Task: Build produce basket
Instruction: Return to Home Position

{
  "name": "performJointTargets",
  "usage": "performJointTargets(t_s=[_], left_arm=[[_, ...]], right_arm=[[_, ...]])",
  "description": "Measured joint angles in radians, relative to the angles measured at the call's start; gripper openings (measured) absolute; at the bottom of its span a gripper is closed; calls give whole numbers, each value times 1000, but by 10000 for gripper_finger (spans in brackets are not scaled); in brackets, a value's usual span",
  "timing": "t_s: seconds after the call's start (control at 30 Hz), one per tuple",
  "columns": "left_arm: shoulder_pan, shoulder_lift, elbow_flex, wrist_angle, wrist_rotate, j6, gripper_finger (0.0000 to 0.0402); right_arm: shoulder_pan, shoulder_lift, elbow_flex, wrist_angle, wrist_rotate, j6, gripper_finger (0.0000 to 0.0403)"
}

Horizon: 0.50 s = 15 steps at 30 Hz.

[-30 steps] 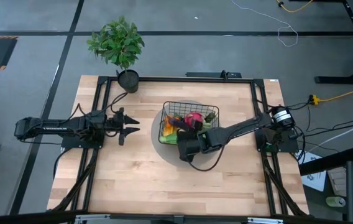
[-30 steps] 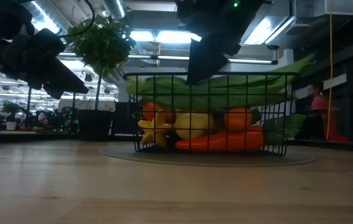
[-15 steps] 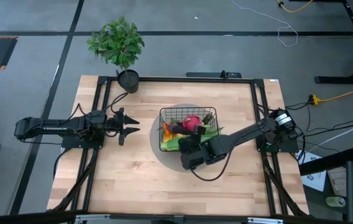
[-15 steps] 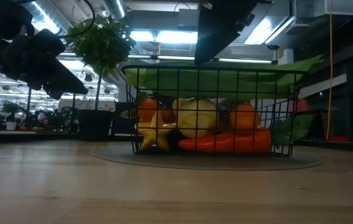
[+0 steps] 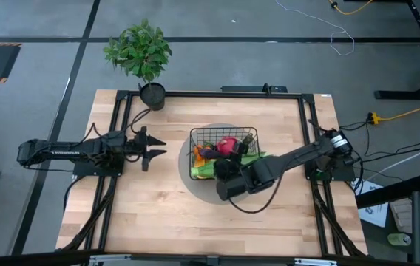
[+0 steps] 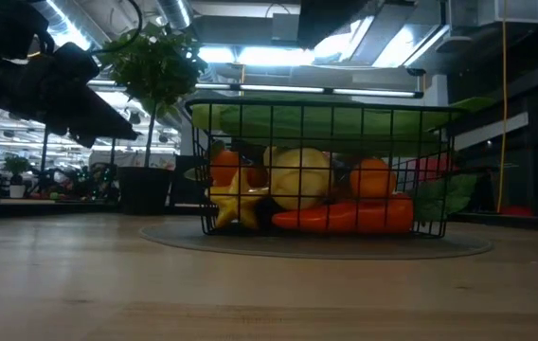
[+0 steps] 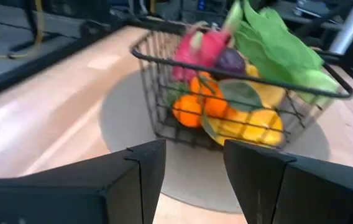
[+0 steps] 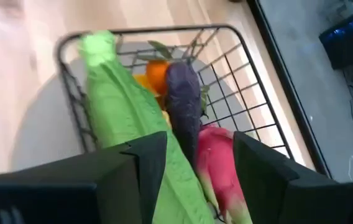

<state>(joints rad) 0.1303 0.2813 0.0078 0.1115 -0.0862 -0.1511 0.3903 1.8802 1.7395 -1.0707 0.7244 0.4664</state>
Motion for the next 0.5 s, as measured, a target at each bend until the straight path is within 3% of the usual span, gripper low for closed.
performJointTargets(t_s=[0.23,0.5], left_arm=[[0,0,0,17,-33,-1,151],[-20,0,0,7,51,26,151]], right_arm=[[42,-1,57,-72,-21,0,174],[76,-1,50,-140,-91,102,174]])
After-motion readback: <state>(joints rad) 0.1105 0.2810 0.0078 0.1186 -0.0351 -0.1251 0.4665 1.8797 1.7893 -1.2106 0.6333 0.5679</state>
